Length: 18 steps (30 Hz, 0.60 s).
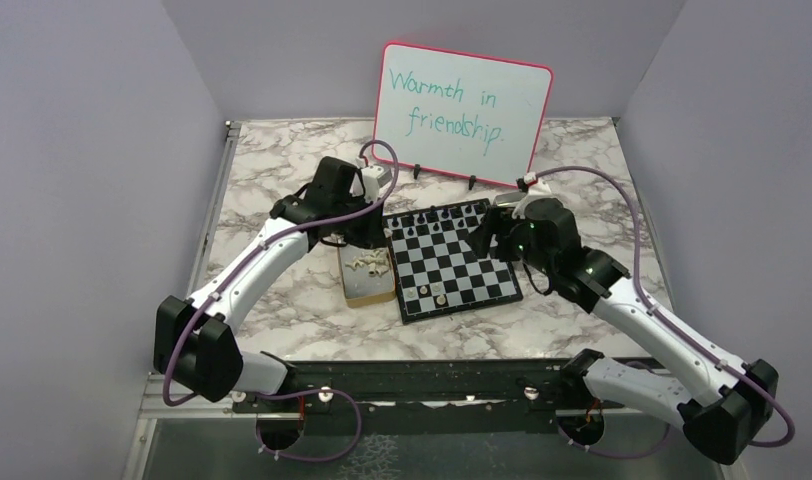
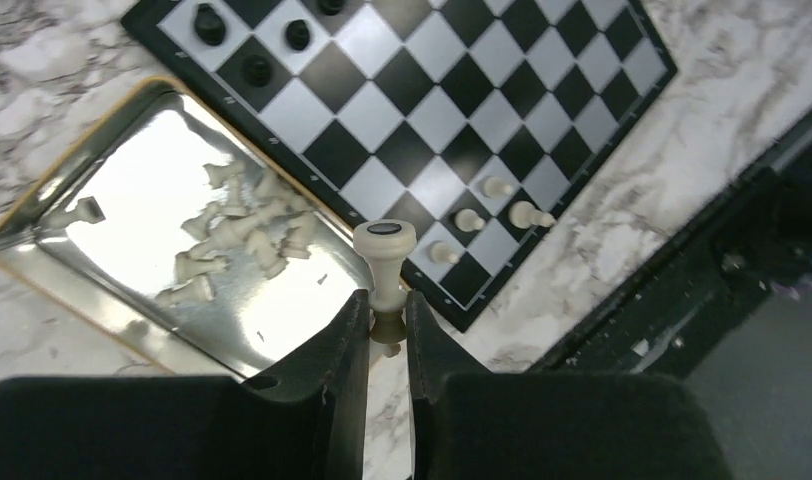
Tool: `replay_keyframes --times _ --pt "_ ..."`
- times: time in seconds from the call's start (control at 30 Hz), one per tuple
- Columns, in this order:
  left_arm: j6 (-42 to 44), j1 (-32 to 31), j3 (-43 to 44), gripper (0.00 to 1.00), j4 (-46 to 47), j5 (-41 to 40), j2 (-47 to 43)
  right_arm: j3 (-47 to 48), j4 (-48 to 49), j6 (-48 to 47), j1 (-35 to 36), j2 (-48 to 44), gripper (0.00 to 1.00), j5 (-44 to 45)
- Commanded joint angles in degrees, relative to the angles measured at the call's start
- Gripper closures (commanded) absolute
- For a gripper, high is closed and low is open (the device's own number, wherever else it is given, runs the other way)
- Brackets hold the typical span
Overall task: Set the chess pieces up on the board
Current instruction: Place the chess piece on the chessboard.
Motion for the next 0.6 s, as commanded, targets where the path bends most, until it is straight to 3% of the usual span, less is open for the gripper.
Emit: replay_keyframes --times 0.0,0.17,0.57 --pt "3.2 0.0 0.0 0.85 -1.3 16.6 -1.4 1.8 14.3 5.3 0.5 5.2 0.29 -19.0" --pt "4.4 -0.1 -1.2 0.85 -1.2 22.1 -1.6 4.7 16.3 9.1 0.5 12.0 0.40 -23.0" --pt "4.9 -2.1 -1.2 0.85 -0.4 27.3 0.8 5.0 21.3 10.7 0.6 19.8 0.39 -35.6"
